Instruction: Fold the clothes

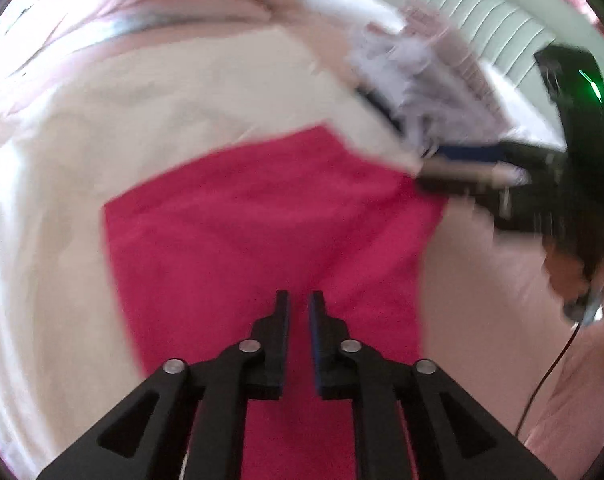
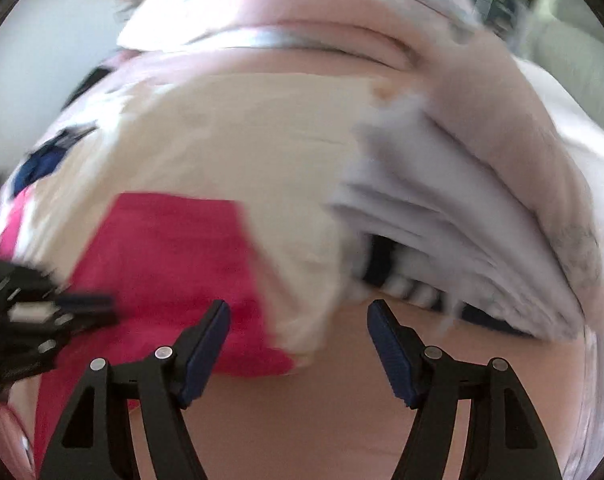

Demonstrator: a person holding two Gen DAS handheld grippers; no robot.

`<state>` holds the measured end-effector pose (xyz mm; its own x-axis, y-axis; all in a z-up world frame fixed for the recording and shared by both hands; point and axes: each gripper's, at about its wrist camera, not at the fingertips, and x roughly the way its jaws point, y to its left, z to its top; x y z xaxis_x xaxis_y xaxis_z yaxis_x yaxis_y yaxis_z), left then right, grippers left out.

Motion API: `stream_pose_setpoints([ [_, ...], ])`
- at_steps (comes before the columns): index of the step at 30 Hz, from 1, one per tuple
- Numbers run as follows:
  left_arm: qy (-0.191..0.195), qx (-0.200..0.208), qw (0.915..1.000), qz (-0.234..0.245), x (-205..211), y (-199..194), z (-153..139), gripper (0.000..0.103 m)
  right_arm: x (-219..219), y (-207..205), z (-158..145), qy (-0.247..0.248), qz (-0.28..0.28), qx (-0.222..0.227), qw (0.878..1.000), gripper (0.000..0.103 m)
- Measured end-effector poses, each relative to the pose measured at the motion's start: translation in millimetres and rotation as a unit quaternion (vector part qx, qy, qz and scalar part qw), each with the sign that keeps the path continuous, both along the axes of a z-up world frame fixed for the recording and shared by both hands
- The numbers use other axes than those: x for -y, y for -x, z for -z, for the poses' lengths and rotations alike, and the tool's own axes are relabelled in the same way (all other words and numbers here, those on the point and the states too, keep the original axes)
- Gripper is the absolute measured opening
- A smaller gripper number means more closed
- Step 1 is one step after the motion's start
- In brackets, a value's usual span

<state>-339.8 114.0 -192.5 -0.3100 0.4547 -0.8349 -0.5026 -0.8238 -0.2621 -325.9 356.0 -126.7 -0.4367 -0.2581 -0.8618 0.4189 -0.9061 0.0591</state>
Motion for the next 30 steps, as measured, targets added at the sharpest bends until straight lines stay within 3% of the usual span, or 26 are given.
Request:
stream_pose_setpoints([
  [2,-0.012,0.004,0.9999,0.011,-15.0,1.7,4.0,0.018,15.4,-7.6,2.8,-0.002,-0.044,0.007,0.999,0.07],
  [5,0.038,-0.011,0.9987,0.031,-21.3,-6.7,15.6,0.018,25.3,-7.6,30.9,-0.078,-0.069,0.034,0.994,0.071],
  [8,0.064,-0.024,0.9974,0.023,4.6,-21.5,11.8,0.018,10.7,1.1,25.7,-0.059,-0.033,0.04,0.997,0.071],
  [10,0.063,-0.015,0.9979,0.001,28.2,-31.0,4.9,0.018,2.2,1.8,21.9,-0.057,-0.012,0.033,0.998,0.071],
  [13,0.008,-0.013,0.9997,-0.021,36.8,-50.9,-8.9,0.018,6.4,-3.1,13.4,-0.053,-0.008,0.013,0.999,0.071],
  [15,-0.004,-0.032,0.9989,-0.034,39.6,-69.9,-11.5,0.018,15.5,-7.9,8.7,-0.053,-0.018,-0.001,0.998,0.071],
  [20,0.015,0.004,0.9992,-0.037,25.2,-93.6,16.5,0.018,26.6,-17.4,28.6,-0.083,-0.026,0.015,0.996,0.071],
  [24,0.008,0.013,0.9992,-0.037,41.4,-116.2,16.7,0.018,14.9,-24.7,23.6,-0.03,0.053,0.041,0.997,0.071],
  [28,-0.003,0.022,0.9988,-0.043,51.9,-129.8,17.6,0.018,18.4,-80.5,12.7,0.069,0.095,0.072,0.99,0.071],
  [30,0.008,0.016,0.9993,-0.034,51.2,-138.9,17.8,0.018,33.0,-111.2,19.4,0.06,0.095,0.079,0.991,0.071],
])
